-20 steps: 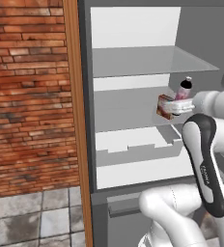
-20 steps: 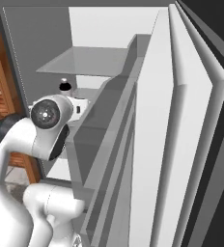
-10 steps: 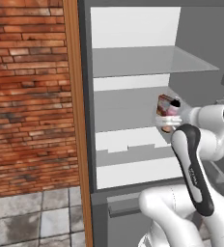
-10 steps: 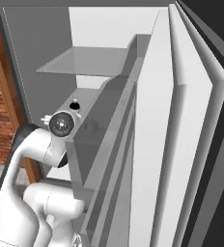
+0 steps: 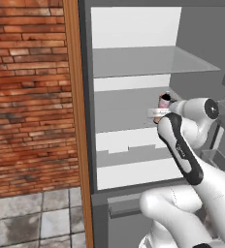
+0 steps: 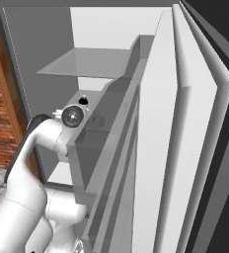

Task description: Place the ketchup and mustard from the counter to the top shelf of the fridge. If the existing items in the fridge are on the top shelf, move them to other shelves.

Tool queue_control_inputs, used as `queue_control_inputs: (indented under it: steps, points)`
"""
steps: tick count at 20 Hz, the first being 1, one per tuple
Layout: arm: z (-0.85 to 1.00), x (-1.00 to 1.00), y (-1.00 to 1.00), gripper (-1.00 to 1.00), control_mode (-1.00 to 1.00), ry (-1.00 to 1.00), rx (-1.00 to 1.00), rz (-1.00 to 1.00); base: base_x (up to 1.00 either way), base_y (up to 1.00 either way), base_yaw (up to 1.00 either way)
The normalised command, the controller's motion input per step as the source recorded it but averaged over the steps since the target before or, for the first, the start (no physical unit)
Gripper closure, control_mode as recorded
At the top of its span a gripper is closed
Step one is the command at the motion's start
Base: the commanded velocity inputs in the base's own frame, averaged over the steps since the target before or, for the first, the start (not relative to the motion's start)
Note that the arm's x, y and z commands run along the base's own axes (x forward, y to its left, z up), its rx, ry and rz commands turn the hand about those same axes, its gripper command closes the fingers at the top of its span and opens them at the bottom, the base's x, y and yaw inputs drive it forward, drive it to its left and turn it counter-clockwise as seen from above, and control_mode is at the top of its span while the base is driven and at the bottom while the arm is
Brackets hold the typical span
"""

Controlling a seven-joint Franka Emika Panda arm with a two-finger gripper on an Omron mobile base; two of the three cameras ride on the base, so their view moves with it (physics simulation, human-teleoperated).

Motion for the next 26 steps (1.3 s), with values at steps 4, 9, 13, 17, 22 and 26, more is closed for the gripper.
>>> queue_control_inputs:
  steps: [4,9,13,17,22,26]
  points:
    - [0.0,0.64,0.0,1.0,-1.0,0.0,-0.06,0.0,0.0,0.0,0.0]
    - [-0.17,0.54,0.02,1.0,-1.0,0.0,-0.12,0.0,0.0,0.0,0.0]
    - [-0.16,0.48,0.05,1.0,-1.0,0.0,-0.09,0.0,0.0,0.0,0.0]
    - [-0.15,0.39,0.0,1.0,-1.0,0.0,-0.01,0.0,0.0,0.0,0.0]
    - [-0.33,0.3,0.0,1.0,-1.0,0.0,0.0,0.0,0.0,0.0,0.0]
    - [-0.37,0.34,0.0,1.0,-1.0,0.0,0.0,0.0,0.0,0.0,0.0]
